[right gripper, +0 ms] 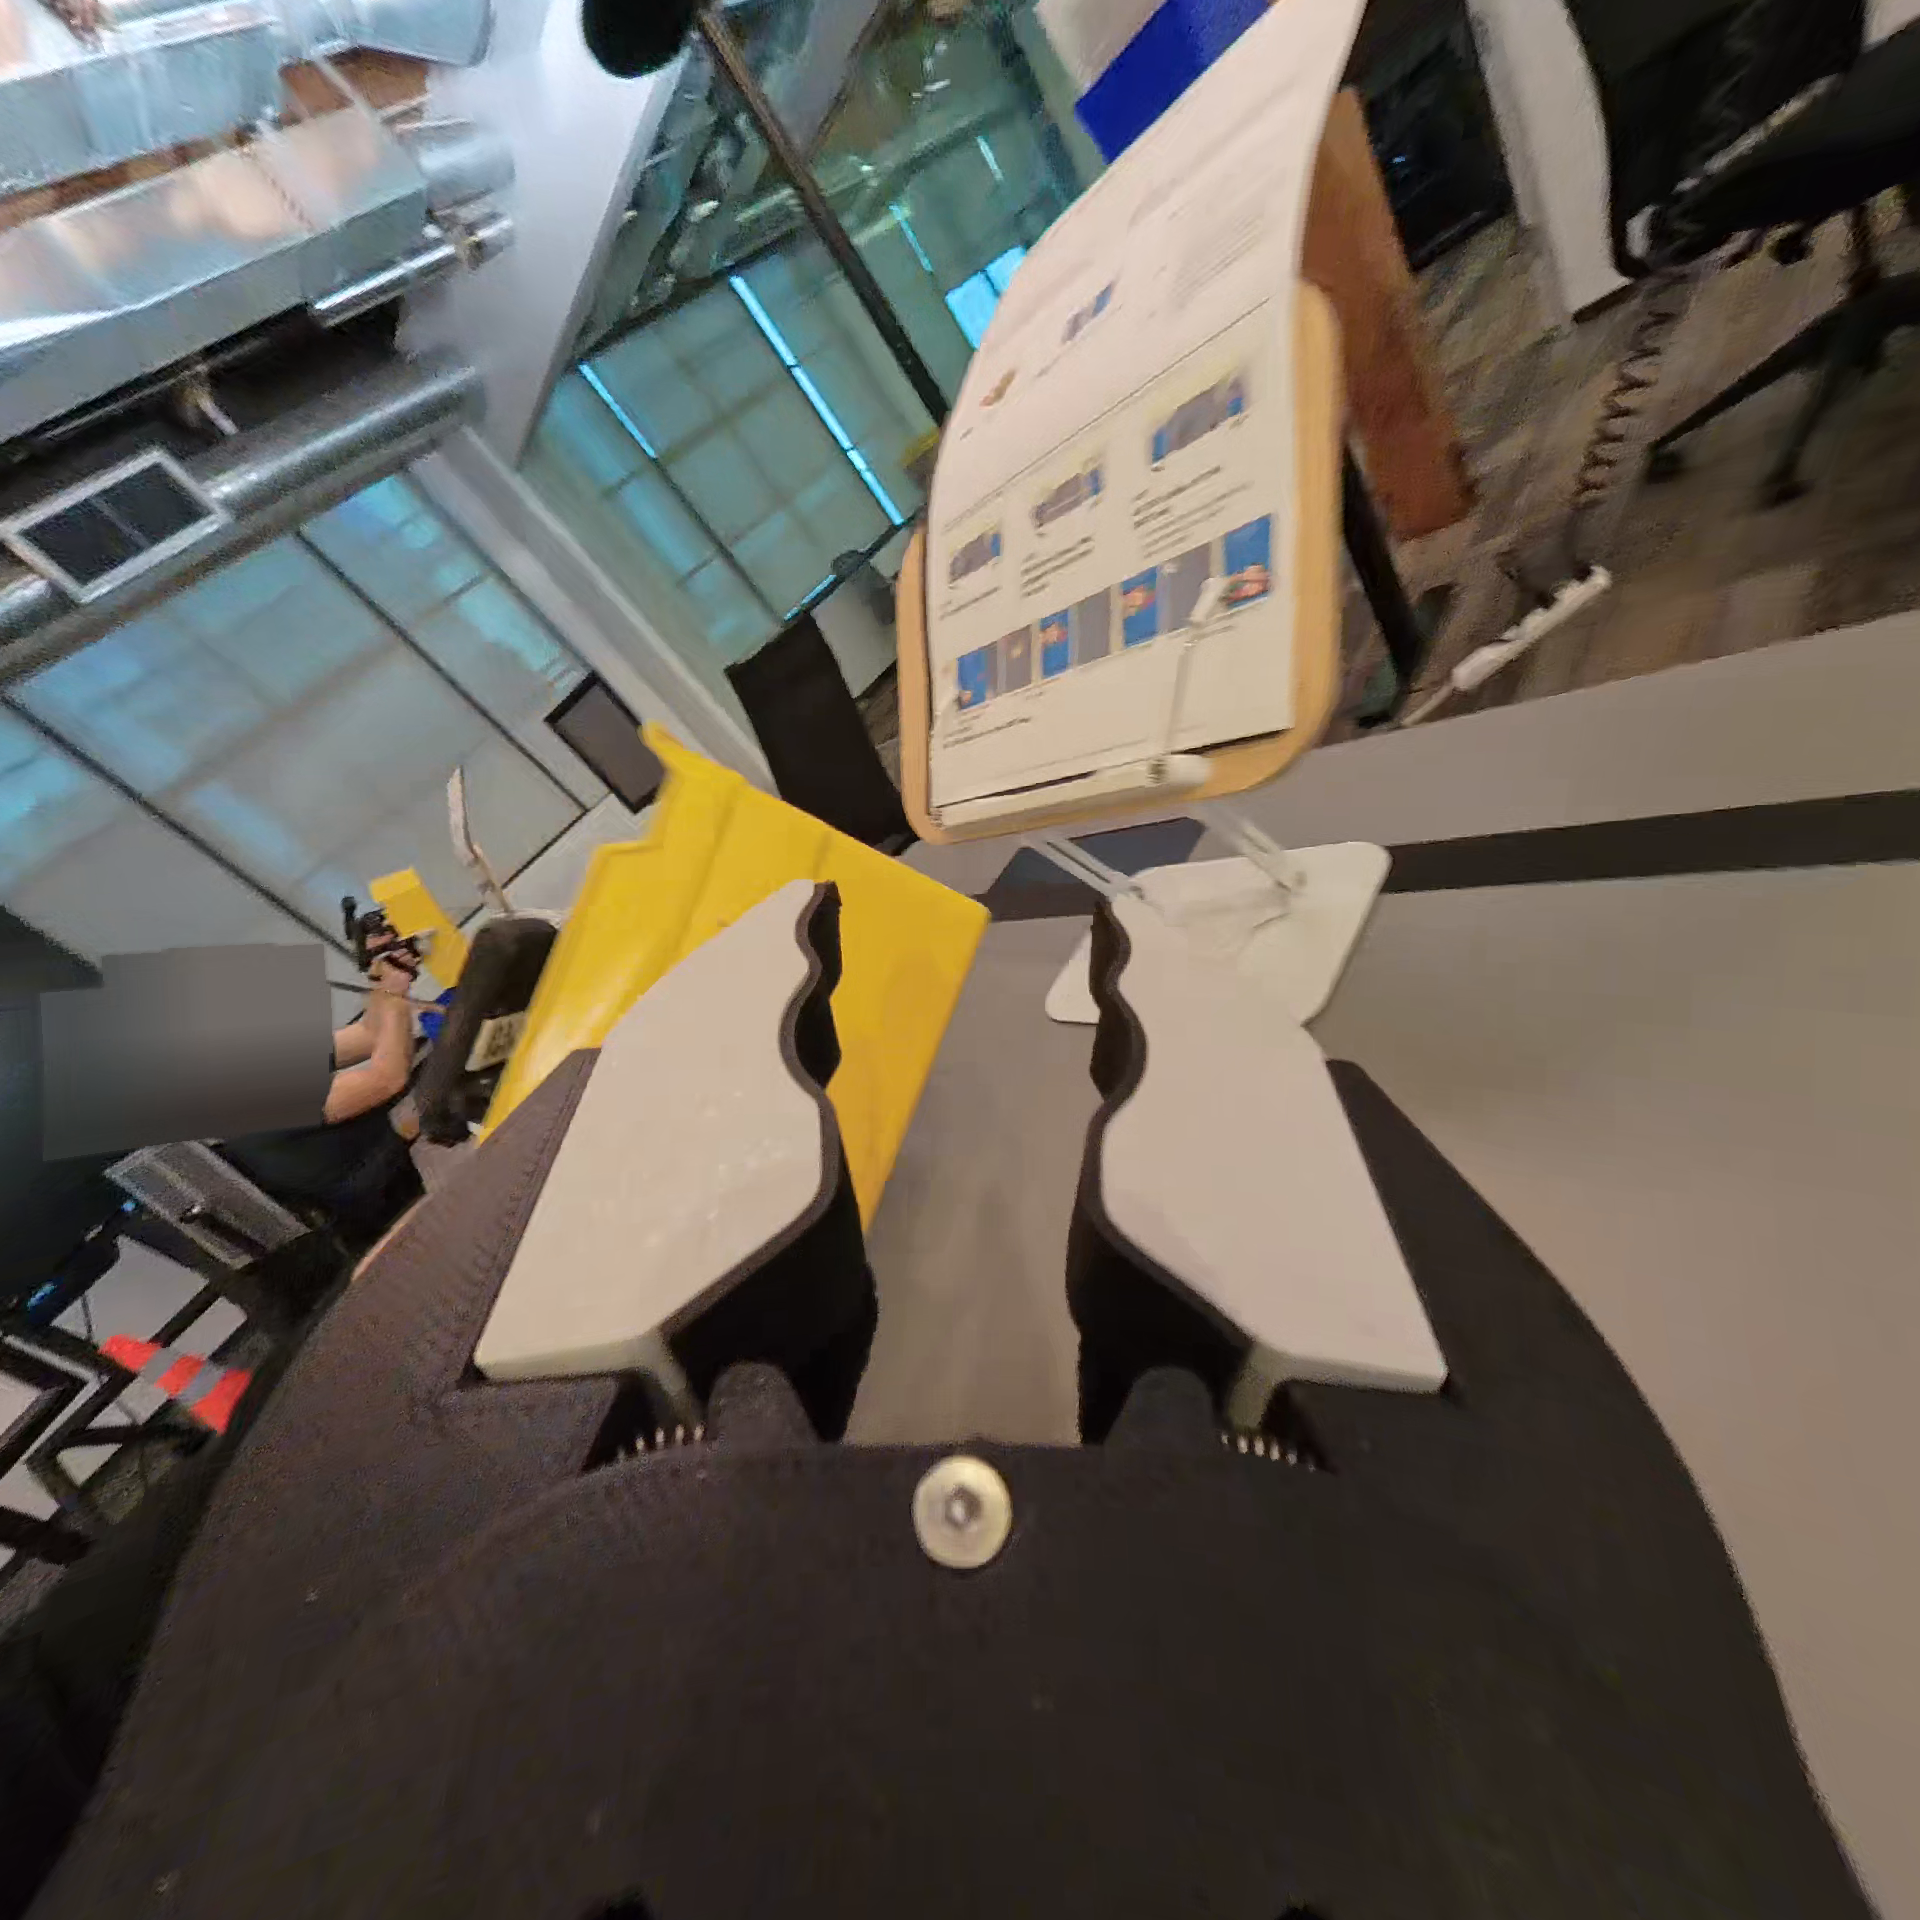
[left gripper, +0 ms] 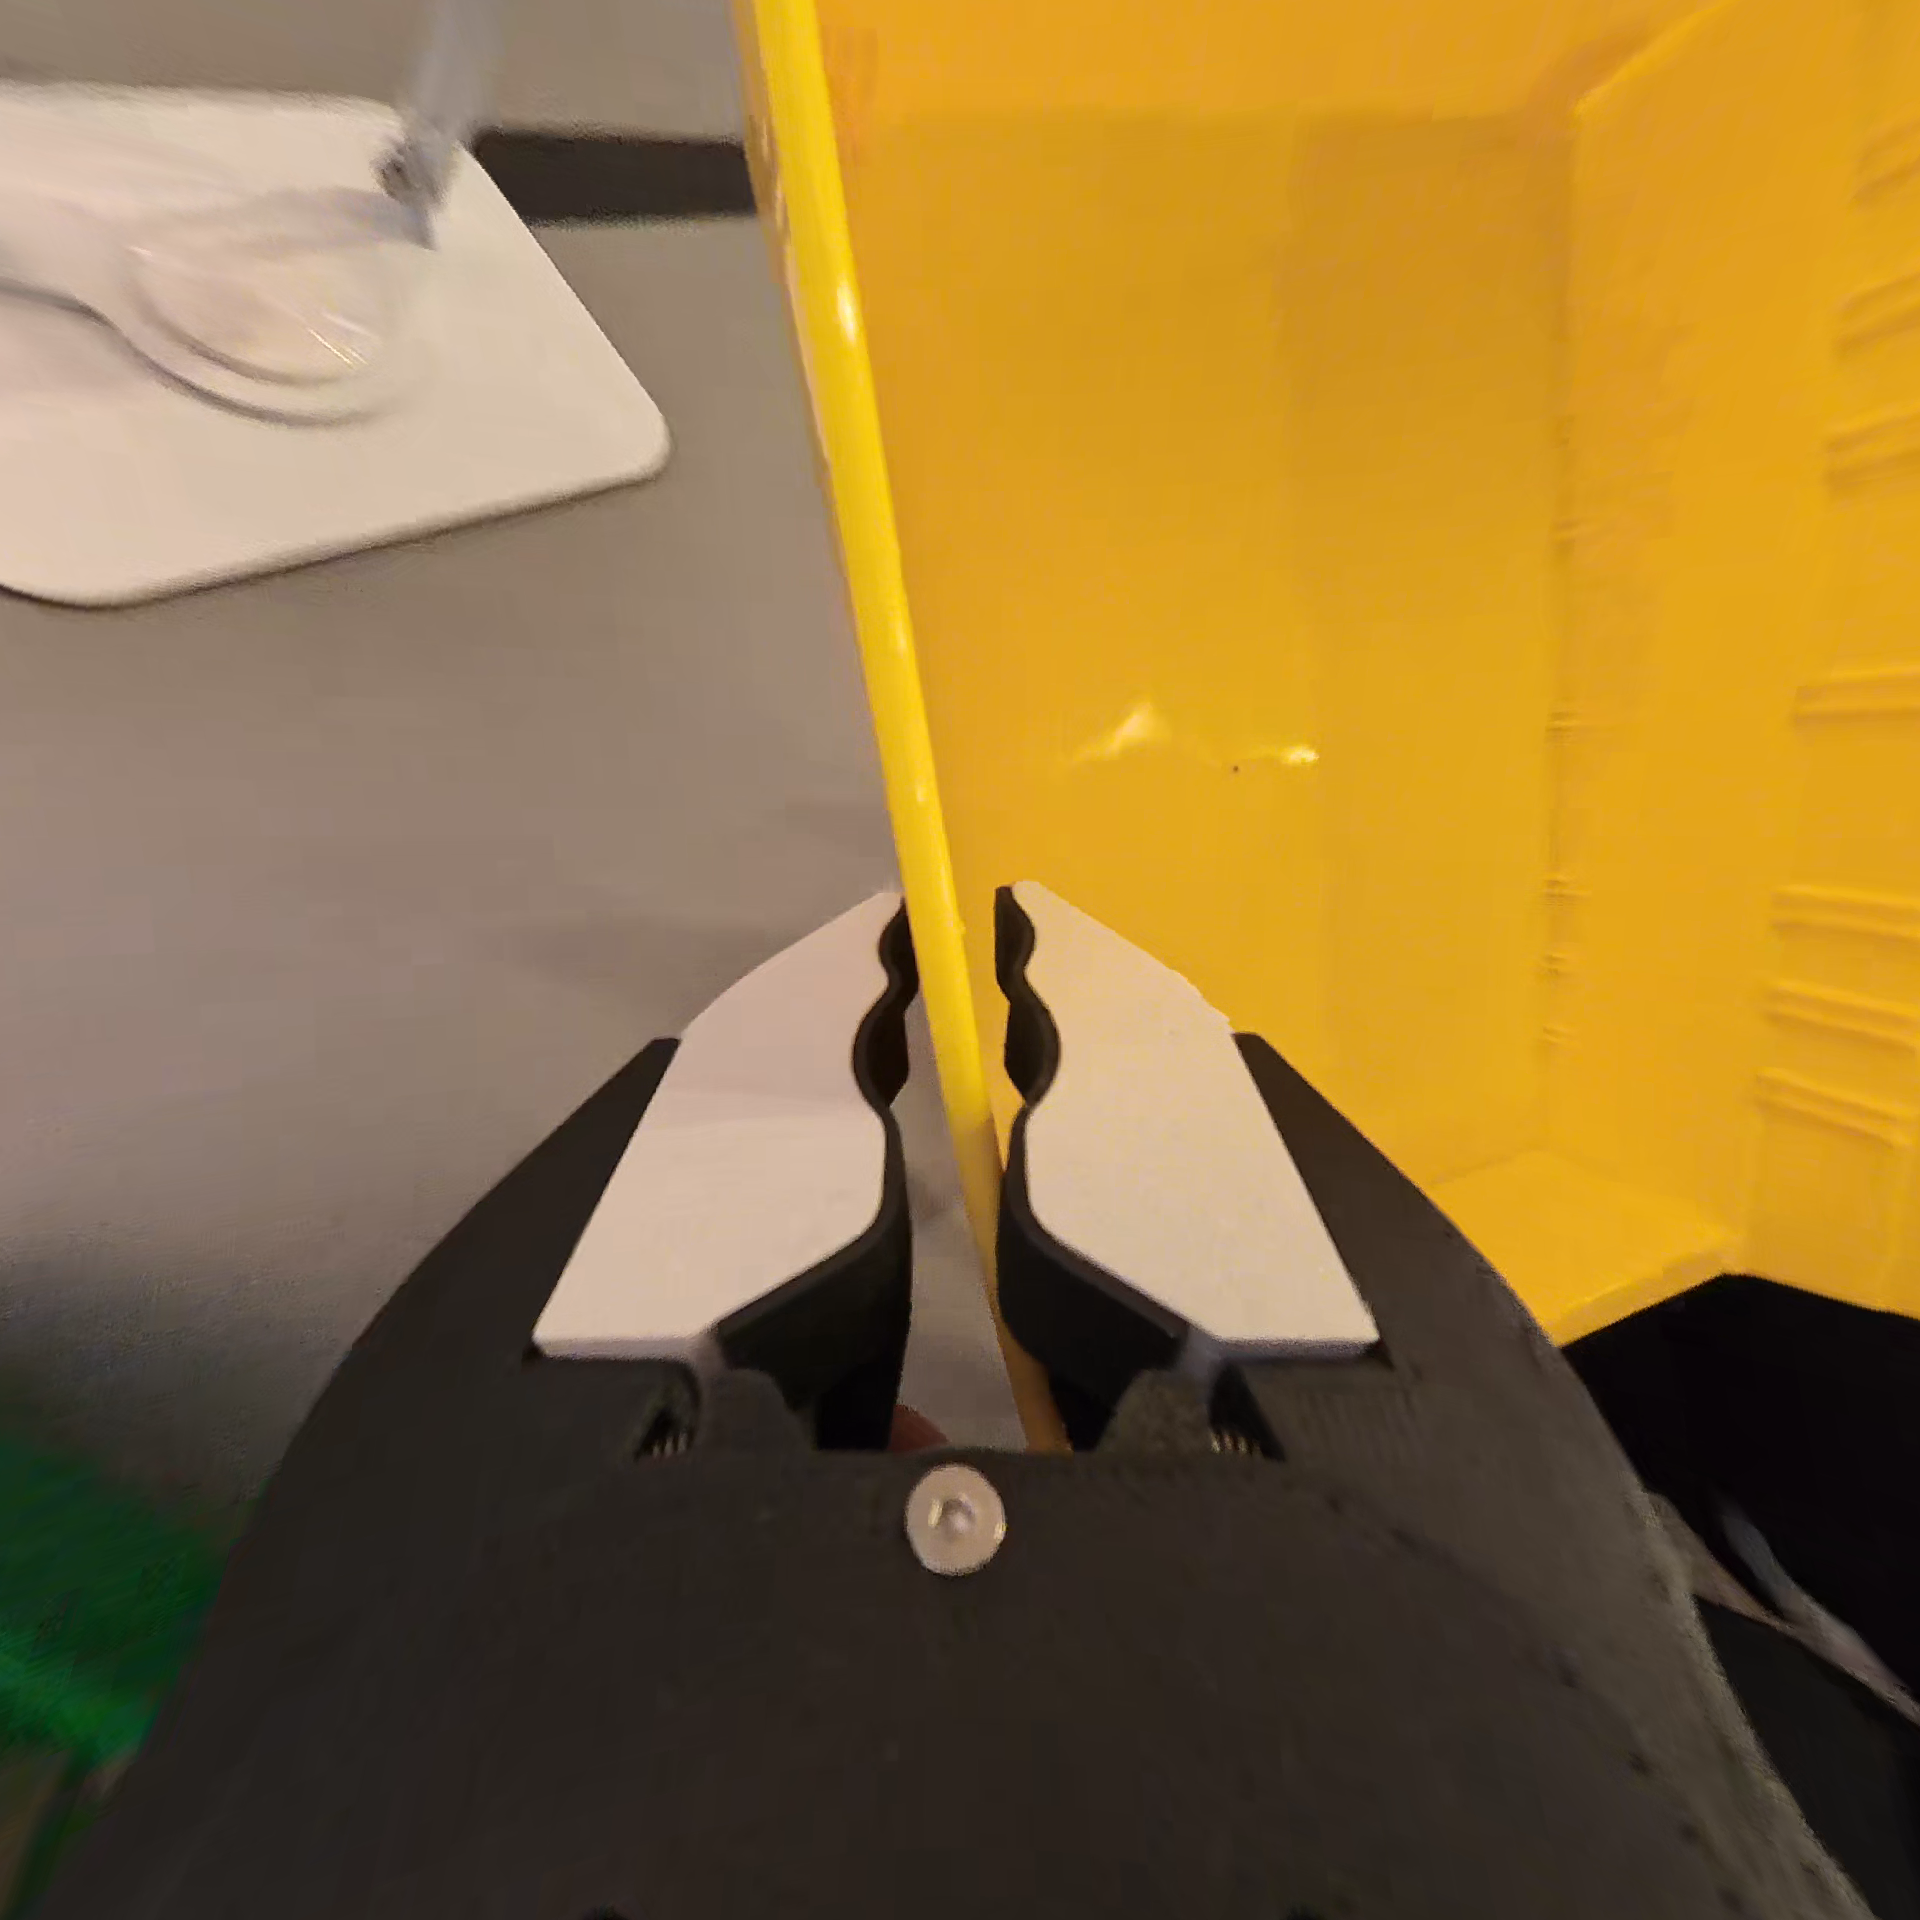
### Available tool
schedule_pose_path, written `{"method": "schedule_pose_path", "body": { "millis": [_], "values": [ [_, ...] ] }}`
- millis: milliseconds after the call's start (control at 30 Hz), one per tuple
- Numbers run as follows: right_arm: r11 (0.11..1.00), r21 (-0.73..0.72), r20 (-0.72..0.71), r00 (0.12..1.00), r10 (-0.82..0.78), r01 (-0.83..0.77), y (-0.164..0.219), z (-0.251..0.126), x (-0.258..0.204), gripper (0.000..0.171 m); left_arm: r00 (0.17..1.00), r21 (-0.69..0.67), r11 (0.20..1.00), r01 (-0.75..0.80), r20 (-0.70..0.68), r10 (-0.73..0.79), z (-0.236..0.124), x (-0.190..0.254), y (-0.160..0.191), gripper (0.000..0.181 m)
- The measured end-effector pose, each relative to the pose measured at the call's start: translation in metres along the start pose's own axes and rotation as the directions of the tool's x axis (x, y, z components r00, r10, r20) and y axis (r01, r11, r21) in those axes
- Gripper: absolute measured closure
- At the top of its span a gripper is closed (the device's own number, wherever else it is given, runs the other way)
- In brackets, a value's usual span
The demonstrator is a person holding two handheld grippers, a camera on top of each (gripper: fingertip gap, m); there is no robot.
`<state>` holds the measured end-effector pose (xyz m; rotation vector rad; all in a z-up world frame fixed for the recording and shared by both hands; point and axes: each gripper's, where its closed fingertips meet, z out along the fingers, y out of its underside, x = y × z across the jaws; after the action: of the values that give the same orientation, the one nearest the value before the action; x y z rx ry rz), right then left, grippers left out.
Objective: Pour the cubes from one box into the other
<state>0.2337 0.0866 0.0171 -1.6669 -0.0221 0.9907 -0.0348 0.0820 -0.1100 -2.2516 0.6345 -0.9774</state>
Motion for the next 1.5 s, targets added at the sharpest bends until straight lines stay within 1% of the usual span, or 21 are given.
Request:
{"method": "schedule_pose_path", "body": {
  "millis": [100,133,233,300,367,467,533,600,700,767,800,867,933,1000,1067,1133,1233,1333,1400,1433,1500],
  "values": [
    [0.998,-0.056,-0.051,0.998,0.033,-0.035,0.007,-0.017,0.024,0.129,0.999,-0.078,0.996,0.043,0.002,-0.043,0.040,0.001,0.031,0.169],
    [0.993,-0.102,-0.056,0.997,0.048,-0.054,0.016,-0.017,0.031,0.129,0.998,-0.085,0.994,0.068,-0.006,-0.069,0.048,0.001,0.039,0.168],
    [0.968,-0.228,-0.067,0.994,0.092,-0.105,0.050,-0.006,0.048,0.125,0.994,-0.098,0.990,0.105,0.051,-0.101,0.063,-0.003,0.066,0.161],
    [0.953,-0.259,-0.066,0.988,0.141,-0.154,0.067,0.003,0.059,0.124,0.986,-0.097,0.983,0.158,0.065,-0.152,0.069,-0.005,0.082,0.158],
    [0.928,-0.316,-0.057,0.981,0.187,-0.196,0.086,0.013,0.064,0.123,0.979,-0.099,0.974,0.202,0.054,-0.197,0.069,-0.002,0.092,0.158],
    [0.881,-0.428,-0.065,0.980,0.191,-0.200,0.117,0.032,0.065,0.122,0.949,-0.059,0.948,0.313,-0.025,-0.315,0.064,0.003,0.094,0.146],
    [0.843,-0.500,-0.066,0.979,0.190,-0.198,0.138,0.045,0.061,0.121,0.947,-0.057,0.946,0.318,-0.031,-0.320,0.061,0.005,0.102,0.144],
    [0.799,-0.567,-0.088,0.979,0.187,-0.203,0.160,0.054,0.060,0.121,0.927,-0.030,0.930,0.366,-0.071,-0.367,0.053,0.010,0.103,0.139],
    [0.807,-0.564,-0.059,0.984,0.170,-0.174,0.171,0.069,0.055,0.128,0.939,-0.006,0.940,0.340,-0.058,-0.340,0.043,0.015,0.112,0.135],
    [0.821,-0.549,-0.065,0.987,0.147,-0.158,0.172,0.076,0.055,0.130,0.925,0.030,0.928,0.372,-0.095,-0.368,0.036,0.020,0.114,0.132],
    [0.827,-0.547,-0.066,0.991,0.116,-0.133,0.173,0.080,0.055,0.135,0.925,0.046,0.927,0.373,-0.100,-0.367,0.033,0.020,0.115,0.135],
    [0.833,-0.544,-0.060,0.995,0.080,-0.100,0.176,0.086,0.052,0.134,0.935,0.045,0.937,0.347,-0.096,-0.342,0.030,0.022,0.117,0.130],
    [0.839,-0.534,-0.048,0.995,0.088,-0.100,0.177,0.092,0.046,0.129,0.952,0.121,0.945,0.303,-0.090,-0.293,0.021,0.021,0.103,0.122],
    [0.861,-0.500,-0.066,0.995,0.075,-0.098,0.169,0.093,0.045,0.122,0.965,0.244,0.934,0.263,-0.088,-0.248,0.001,0.024,0.078,0.115],
    [0.877,-0.477,-0.075,0.997,0.019,-0.052,0.157,0.090,0.042,0.123,0.986,0.352,0.920,0.169,-0.061,-0.158,-0.030,0.030,0.048,0.107],
    [0.877,-0.481,-0.067,0.996,-0.052,0.014,0.148,0.088,0.034,0.122,0.998,0.373,0.927,0.040,0.027,-0.054,-0.062,0.027,0.024,0.100],
    [0.860,-0.500,-0.030,0.990,-0.139,0.106,0.141,0.092,0.009,0.123,0.967,0.341,0.930,-0.140,0.250,0.054,-0.122,-0.012,0.000,0.097],
    [0.812,-0.548,0.033,0.975,-0.218,0.201,0.150,0.103,-0.027,0.125,0.881,0.207,0.957,-0.205,0.464,0.088,-0.184,-0.081,0.008,0.097],
    [0.762,-0.592,0.077,0.959,-0.272,0.263,0.163,0.115,-0.053,0.125,0.807,0.174,0.970,-0.169,0.589,0.035,-0.227,-0.134,0.023,0.099],
    [0.733,-0.616,0.104,0.952,-0.289,0.290,0.173,0.122,-0.067,0.125,0.783,0.164,0.977,-0.135,0.622,0.004,-0.243,-0.158,0.033,0.100],
    [0.671,-0.661,0.162,0.937,-0.308,0.335,0.197,0.138,-0.096,0.126,0.781,0.174,0.983,-0.050,0.620,-0.070,-0.260,-0.194,0.050,0.103]
  ]
}}
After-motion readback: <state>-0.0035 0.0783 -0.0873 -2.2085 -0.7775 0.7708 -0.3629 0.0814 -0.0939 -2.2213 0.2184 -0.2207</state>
